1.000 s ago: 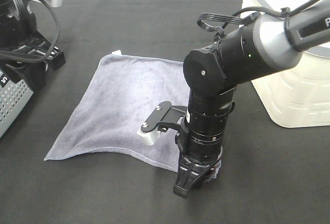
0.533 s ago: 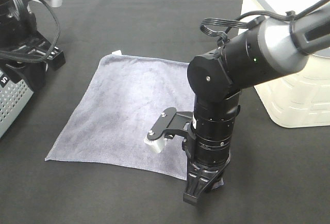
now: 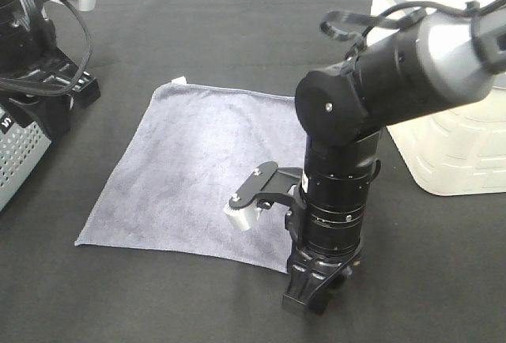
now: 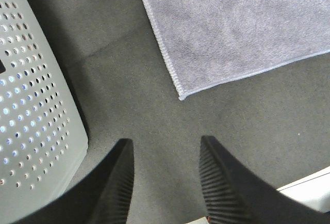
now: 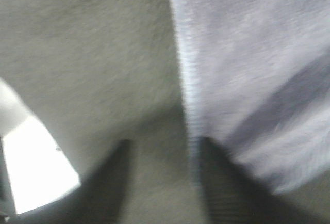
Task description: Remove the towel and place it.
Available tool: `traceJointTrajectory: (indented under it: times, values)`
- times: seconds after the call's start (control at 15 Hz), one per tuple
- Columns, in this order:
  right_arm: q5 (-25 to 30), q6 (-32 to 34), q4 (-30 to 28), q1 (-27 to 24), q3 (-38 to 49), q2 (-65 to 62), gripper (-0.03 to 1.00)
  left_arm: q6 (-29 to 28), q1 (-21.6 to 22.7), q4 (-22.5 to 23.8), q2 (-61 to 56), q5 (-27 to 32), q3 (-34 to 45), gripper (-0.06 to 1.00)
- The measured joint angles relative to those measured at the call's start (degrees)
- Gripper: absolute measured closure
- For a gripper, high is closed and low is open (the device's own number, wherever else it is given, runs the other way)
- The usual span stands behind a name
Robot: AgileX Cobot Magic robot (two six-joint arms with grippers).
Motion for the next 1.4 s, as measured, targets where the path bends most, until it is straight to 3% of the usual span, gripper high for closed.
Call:
traceJointTrajectory:
  times: [0.13, 0.47, 0.67, 0.8, 0.93, 1.13, 1.4]
  values:
    - [1.7, 0.2, 1.7, 0.0, 0.1, -2.4, 0.28, 0.0, 0.0, 0.0, 0.0, 0.0, 0.0, 0.54]
    - [3.7, 0.2, 9.7, 0.0, 0.1, -10.3, 0.24, 0.0, 0.0, -0.5, 0.0, 0.0, 0.0, 0.33]
    - [-9.7, 1.3, 3.8, 0.0, 1.8, -9.6, 0.24, 0.0, 0.0, -2.2, 0.0, 0.0, 0.0, 0.32]
    - [-11.7, 2.2, 1.4, 0.0, 1.9, -10.0, 0.24, 0.0, 0.0, -3.7, 0.0, 0.0, 0.0, 0.32]
    - [-9.9, 3.2, -1.9, 0.0, 1.9, -12.1, 0.24, 0.0, 0.0, -3.8, 0.0, 0.0, 0.0, 0.32]
    - [-1.5, 4.9, -3.8, 0.0, 1.9, -18.7, 0.24, 0.0, 0.0, -3.8, 0.0, 0.0, 0.0, 0.32]
    - [6.3, 13.5, -4.7, 0.0, -1.6, -29.9, 0.24, 0.0, 0.0, -4.0, -2.8, 0.0, 0.0, 0.32]
